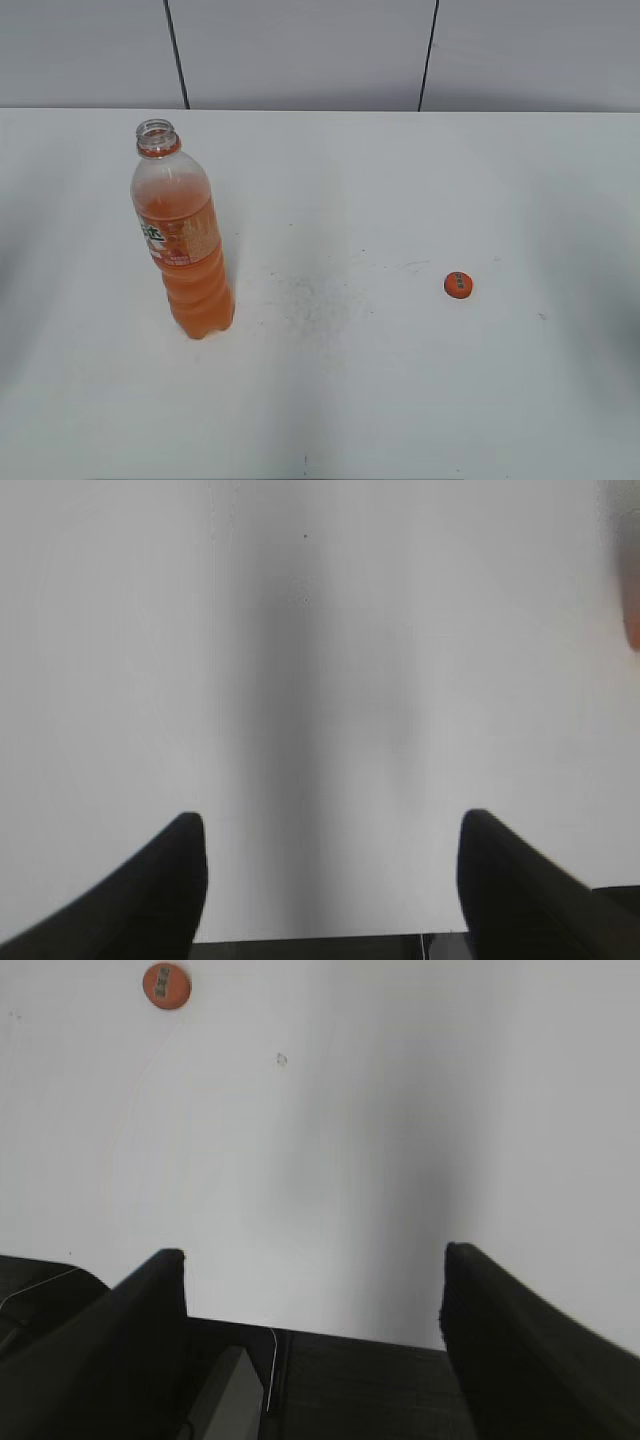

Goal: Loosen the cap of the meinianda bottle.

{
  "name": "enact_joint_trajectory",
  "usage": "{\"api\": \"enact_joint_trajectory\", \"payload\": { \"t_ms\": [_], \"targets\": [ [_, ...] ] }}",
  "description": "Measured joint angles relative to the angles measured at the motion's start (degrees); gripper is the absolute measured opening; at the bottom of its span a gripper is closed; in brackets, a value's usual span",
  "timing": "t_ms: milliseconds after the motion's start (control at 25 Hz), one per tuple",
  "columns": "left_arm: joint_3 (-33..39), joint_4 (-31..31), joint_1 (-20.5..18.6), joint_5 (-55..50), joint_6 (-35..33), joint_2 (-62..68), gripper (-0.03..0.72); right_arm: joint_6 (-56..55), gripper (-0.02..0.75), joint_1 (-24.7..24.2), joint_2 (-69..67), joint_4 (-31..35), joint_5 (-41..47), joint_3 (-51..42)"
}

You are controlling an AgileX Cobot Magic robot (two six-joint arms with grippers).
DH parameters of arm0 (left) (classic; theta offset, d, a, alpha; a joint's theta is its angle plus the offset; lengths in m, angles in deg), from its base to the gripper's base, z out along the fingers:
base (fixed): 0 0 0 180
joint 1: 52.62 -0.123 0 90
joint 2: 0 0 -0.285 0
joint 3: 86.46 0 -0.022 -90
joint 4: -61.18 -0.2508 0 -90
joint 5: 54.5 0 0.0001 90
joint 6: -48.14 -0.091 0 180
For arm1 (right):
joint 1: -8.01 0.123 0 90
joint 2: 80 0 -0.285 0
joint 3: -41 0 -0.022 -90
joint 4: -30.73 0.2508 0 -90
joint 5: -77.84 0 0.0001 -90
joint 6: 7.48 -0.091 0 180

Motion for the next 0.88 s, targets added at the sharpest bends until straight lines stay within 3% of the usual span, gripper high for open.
{"api": "enact_joint_trajectory", "payload": {
  "t_ms": [280,480,880],
  "targets": [
    [14.41,0.82,0.0,3.84,0.0,-22.61,0.477,-0.85,0.592,0.0,20.64,0.1,-3.62,-18.42],
    [22.63,3.67,0.0,3.77,0.0,-35.35,0.477,-1.85,0.592,0.0,32.04,0.1,-3.71,-26.42],
    [23.79,3.58,0.0,4.16,0.0,-56.59,0.477,-2.45,0.592,0.0,48.99,0.0,-4.04,-26.71]
  ]
}}
